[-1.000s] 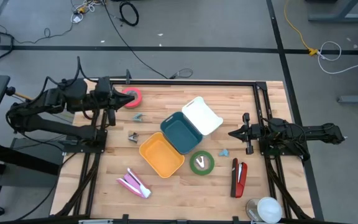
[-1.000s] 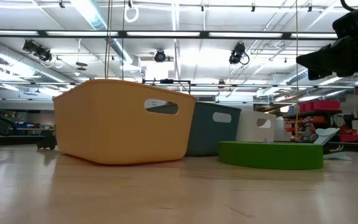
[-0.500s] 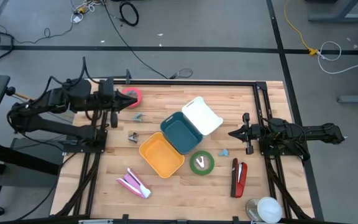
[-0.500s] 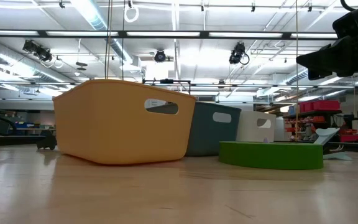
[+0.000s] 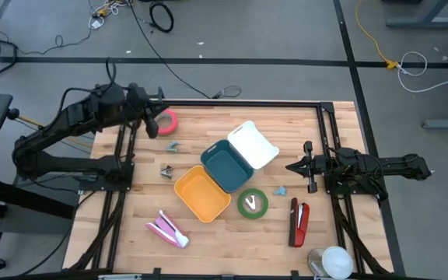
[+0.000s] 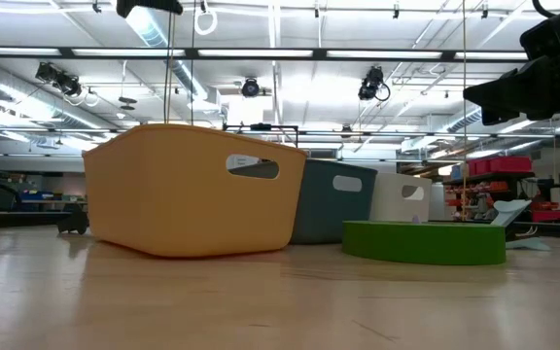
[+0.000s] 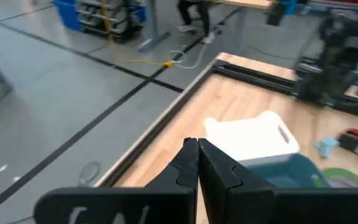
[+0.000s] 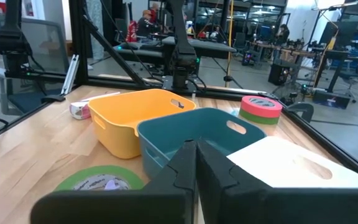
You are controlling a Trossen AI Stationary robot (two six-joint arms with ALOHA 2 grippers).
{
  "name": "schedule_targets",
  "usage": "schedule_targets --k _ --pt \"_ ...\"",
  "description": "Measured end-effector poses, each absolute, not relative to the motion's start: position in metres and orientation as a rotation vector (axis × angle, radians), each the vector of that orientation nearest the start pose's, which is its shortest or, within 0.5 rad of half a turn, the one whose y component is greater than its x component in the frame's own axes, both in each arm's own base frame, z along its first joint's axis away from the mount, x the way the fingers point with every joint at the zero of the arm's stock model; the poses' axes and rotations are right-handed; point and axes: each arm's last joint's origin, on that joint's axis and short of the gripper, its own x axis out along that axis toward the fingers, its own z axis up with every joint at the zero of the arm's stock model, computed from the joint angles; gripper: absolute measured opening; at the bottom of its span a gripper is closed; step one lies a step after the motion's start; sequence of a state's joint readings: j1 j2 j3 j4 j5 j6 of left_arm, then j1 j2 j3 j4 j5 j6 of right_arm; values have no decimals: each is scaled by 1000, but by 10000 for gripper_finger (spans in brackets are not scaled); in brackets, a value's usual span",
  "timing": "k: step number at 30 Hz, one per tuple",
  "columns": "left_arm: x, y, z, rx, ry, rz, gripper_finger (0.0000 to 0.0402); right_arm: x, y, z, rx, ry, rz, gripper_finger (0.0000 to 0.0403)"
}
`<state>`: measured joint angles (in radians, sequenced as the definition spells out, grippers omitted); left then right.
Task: Pick and place Stapler, Stapler remover, tape
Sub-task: Put the pink tape into the yellow bin
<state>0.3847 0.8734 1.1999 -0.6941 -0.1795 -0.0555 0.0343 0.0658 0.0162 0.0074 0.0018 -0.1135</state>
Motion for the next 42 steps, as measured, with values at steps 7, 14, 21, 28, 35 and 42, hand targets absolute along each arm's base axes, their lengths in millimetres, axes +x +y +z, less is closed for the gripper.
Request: schedule_targets --k 7,14,21,28,35,42 --pt "136 77 401 -119 410 663 14 101 3 165 -114 40 35 13" --pt "150 87 383 -153 573 675 14 101 3 165 -114 40 35 13" --pt "165 95 362 -179 756 670 14 101 3 165 -114 40 35 13" --pt "180 104 345 -201 868 665 14 101 3 165 -115 40 35 13" --pt "195 112 327 -220 988 653 14 101 3 165 -114 40 35 13" --pt "205 117 314 -231 1054 646 14 101 3 165 -114 40 35 13"
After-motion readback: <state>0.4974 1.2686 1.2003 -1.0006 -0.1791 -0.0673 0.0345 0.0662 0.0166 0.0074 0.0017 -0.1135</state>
